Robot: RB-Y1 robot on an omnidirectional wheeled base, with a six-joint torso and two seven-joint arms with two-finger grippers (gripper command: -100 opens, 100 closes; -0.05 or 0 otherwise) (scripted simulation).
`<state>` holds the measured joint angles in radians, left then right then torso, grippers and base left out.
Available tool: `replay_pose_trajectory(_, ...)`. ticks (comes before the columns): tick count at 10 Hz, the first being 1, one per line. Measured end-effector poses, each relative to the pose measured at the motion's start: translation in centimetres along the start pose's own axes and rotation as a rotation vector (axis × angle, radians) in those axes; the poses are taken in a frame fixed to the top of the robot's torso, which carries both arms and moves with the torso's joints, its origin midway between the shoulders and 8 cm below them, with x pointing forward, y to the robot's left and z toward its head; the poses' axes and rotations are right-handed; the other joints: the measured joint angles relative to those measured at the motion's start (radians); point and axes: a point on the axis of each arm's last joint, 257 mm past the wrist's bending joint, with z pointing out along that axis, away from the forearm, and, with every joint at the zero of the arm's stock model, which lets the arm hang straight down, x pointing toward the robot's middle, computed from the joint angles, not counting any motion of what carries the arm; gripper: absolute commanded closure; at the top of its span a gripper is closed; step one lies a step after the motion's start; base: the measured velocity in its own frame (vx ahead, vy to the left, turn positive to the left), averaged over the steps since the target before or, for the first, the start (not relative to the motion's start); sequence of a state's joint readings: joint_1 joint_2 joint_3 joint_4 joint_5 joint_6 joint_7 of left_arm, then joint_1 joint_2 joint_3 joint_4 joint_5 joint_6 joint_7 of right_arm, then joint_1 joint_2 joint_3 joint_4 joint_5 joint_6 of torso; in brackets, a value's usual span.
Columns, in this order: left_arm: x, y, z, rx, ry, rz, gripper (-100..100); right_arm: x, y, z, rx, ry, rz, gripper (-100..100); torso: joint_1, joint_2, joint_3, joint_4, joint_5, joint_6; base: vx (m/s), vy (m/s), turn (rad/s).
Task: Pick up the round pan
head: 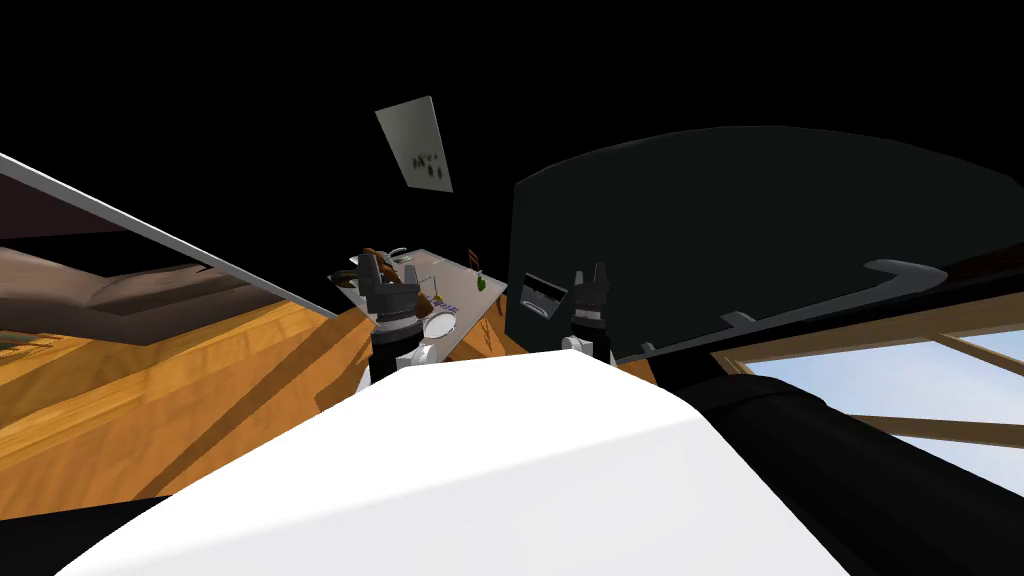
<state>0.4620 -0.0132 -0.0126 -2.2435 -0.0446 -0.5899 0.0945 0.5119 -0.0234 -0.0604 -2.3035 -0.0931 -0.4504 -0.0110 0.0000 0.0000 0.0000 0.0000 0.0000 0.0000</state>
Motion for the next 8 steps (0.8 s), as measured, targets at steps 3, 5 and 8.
replay_pose_trajectory(3,-0.5,2.5,-0.5,-0.07,0.032,0.004,-100,0.0,0.0,0.0,0.0,0.0,0.0,0,0.002,0.003,0.002,0.001,0.001,0.0,-0.05,0.024,-0.063)
replay_pose_trajectory(5,-1.0,4.8,-1.3,-0.136,0.035,0.0,-100,0.0,0.0,0.0,0.0,0.0,0.0,0,0.002,0.004,0.002,0.001,0.0,0.0,-0.057,0.029,-0.087)
replay_pose_trajectory(8,-2.5,9.4,-2.7,-0.264,0.018,-0.007,-100,0.0,0.0,0.0,0.0,0.0,0.0,0,0.002,0.004,0.002,0.001,0.001,0.0,-0.064,0.031,-0.114)
